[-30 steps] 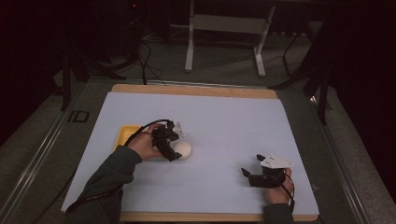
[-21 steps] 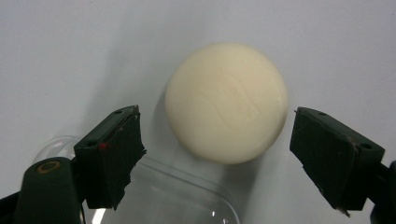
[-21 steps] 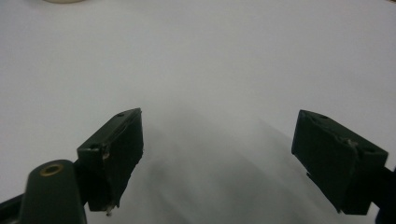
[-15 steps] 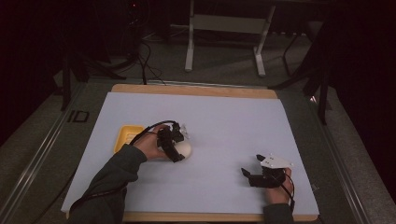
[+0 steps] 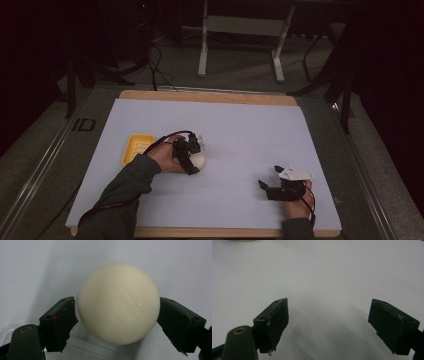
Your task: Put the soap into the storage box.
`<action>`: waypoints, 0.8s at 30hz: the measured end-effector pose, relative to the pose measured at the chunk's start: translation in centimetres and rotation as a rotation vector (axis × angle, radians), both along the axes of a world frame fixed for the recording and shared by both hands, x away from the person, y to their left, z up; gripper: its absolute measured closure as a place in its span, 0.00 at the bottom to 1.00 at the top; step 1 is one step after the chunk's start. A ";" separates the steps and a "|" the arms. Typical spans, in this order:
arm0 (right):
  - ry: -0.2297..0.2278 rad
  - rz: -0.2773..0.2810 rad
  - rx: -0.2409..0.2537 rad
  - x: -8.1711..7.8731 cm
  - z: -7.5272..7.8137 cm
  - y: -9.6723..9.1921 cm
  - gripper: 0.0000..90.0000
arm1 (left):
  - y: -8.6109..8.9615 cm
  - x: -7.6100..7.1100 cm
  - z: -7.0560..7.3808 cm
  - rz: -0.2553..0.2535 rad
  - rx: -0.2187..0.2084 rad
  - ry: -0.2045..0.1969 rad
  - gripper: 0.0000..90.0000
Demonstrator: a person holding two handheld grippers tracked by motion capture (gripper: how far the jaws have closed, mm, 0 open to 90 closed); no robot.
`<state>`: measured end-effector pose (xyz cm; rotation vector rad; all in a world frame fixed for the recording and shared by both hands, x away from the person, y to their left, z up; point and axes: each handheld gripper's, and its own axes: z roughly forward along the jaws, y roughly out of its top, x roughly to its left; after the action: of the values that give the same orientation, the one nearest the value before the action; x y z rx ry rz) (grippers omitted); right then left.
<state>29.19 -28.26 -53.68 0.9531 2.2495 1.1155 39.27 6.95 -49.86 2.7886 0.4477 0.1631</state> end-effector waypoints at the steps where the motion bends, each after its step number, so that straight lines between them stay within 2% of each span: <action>1: 0.001 0.000 0.000 0.0 0.0 0.0 0.18 | -0.1 0.0 -0.1 0.001 -0.001 0.005 0.19; 7: 0.001 0.001 0.000 0.0 0.0 0.0 0.18 | -0.6 0.3 -0.4 0.002 0.024 0.016 0.21; 17: 0.000 0.002 -0.002 0.0 0.0 0.0 0.18 | -1.0 0.4 -0.7 0.002 0.041 0.033 0.24; 24: 0.001 0.002 -0.001 0.0 0.0 0.0 0.18 | -1.2 0.8 -0.6 0.001 0.065 0.062 0.26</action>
<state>29.19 -28.25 -53.69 0.9511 2.2520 1.1146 40.02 5.70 -50.50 2.8641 0.4663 0.0931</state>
